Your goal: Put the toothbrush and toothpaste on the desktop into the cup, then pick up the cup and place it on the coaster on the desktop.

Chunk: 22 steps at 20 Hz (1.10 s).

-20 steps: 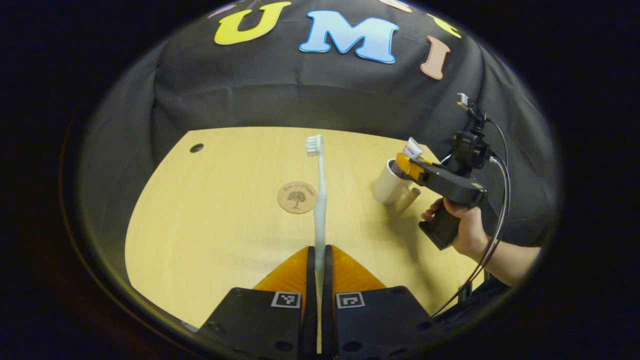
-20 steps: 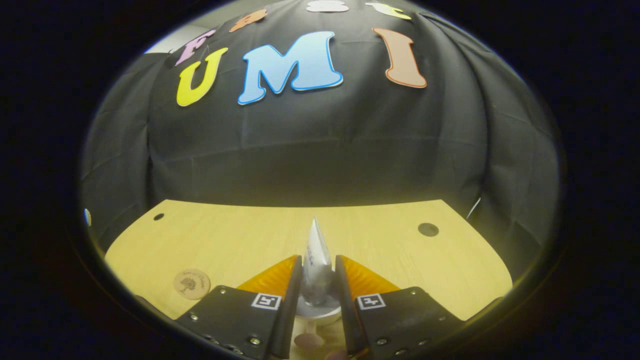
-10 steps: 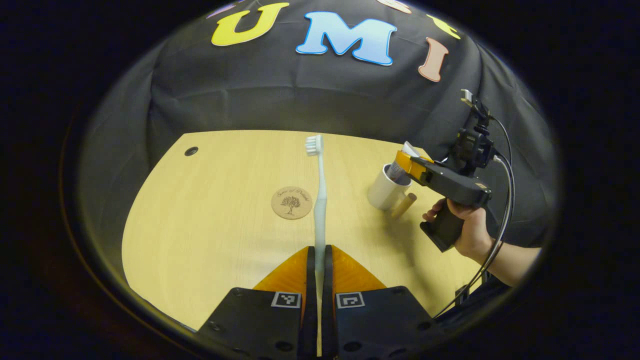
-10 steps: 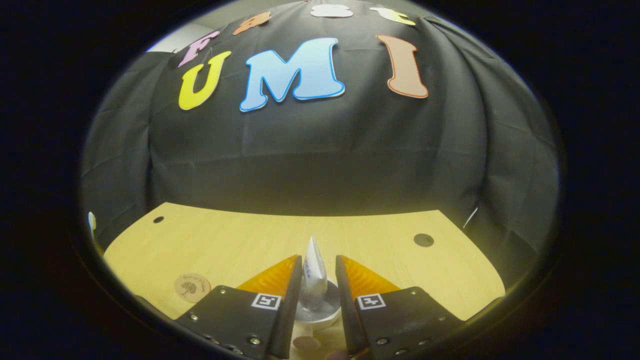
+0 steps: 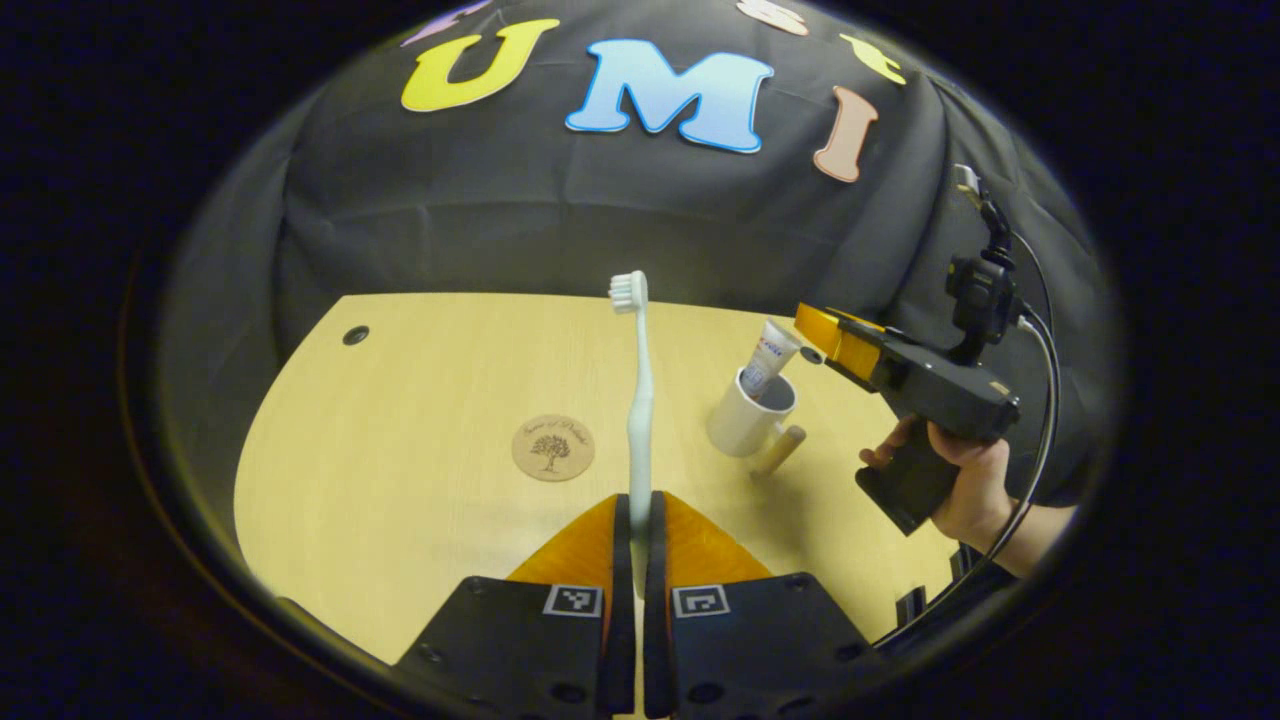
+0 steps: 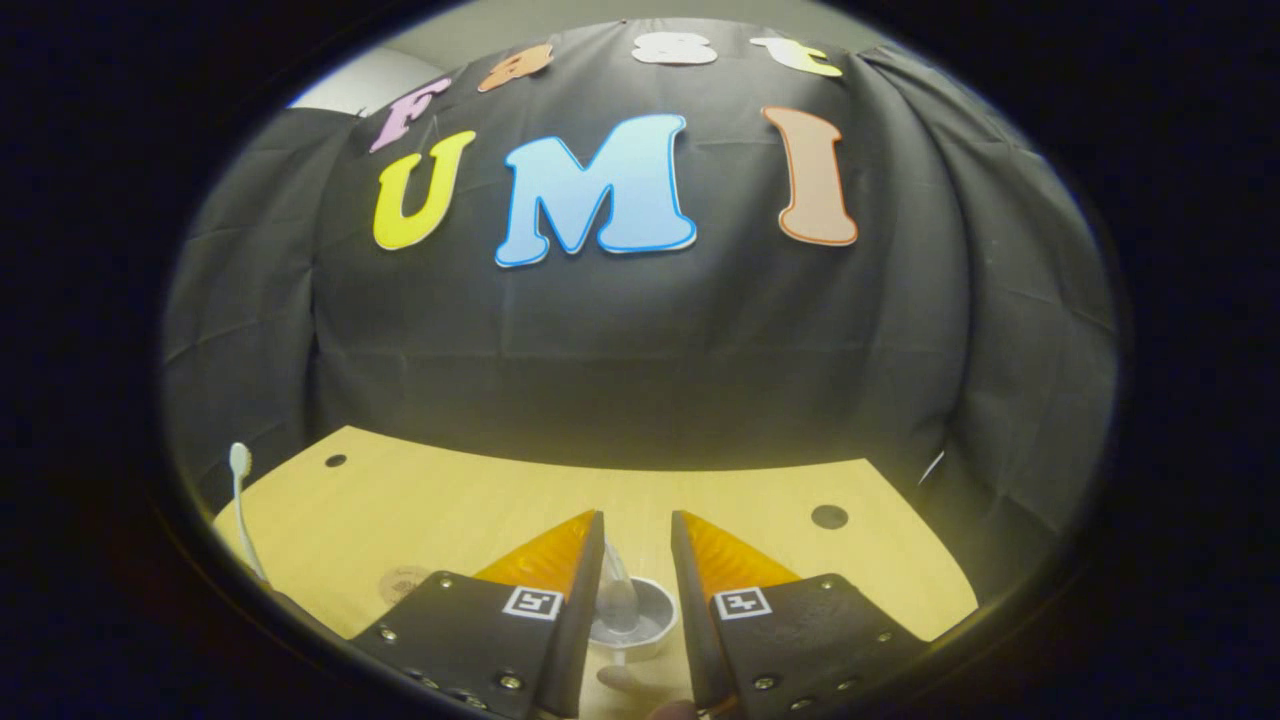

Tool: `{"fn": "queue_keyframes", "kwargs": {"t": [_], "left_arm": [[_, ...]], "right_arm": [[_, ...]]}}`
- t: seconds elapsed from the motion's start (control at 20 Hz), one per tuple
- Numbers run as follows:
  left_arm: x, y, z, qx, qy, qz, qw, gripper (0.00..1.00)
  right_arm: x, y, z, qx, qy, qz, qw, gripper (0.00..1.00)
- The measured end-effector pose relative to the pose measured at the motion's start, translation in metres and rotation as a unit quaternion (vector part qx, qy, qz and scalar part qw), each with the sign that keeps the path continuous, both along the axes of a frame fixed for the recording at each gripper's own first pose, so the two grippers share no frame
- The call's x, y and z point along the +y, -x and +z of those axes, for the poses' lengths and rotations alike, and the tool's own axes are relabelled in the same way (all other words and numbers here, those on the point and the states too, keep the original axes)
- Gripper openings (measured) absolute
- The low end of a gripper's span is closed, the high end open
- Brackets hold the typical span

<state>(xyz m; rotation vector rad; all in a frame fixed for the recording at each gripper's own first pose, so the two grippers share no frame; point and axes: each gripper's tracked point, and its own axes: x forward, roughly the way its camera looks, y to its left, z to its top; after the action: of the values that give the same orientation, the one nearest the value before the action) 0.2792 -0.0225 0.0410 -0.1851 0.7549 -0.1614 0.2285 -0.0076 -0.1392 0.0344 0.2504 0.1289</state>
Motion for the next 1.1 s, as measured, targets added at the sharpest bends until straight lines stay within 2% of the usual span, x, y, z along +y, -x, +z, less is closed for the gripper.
{"fn": "queue_keyframes", "kwargs": {"t": [0.55, 1.1], "left_arm": [[-0.039, -0.06, 0.032, -0.076, 0.027, -0.035, 0.996, 0.11], [-0.09, -0.132, 0.035, -0.139, 0.05, -0.052, 0.988, 0.11]], "right_arm": [[-0.039, 0.066, 0.041, -0.007, 0.006, -0.023, 1.0, 0.42], [-0.082, 0.11, 0.021, 0.021, 0.014, -0.051, 0.998, 0.42]]}}
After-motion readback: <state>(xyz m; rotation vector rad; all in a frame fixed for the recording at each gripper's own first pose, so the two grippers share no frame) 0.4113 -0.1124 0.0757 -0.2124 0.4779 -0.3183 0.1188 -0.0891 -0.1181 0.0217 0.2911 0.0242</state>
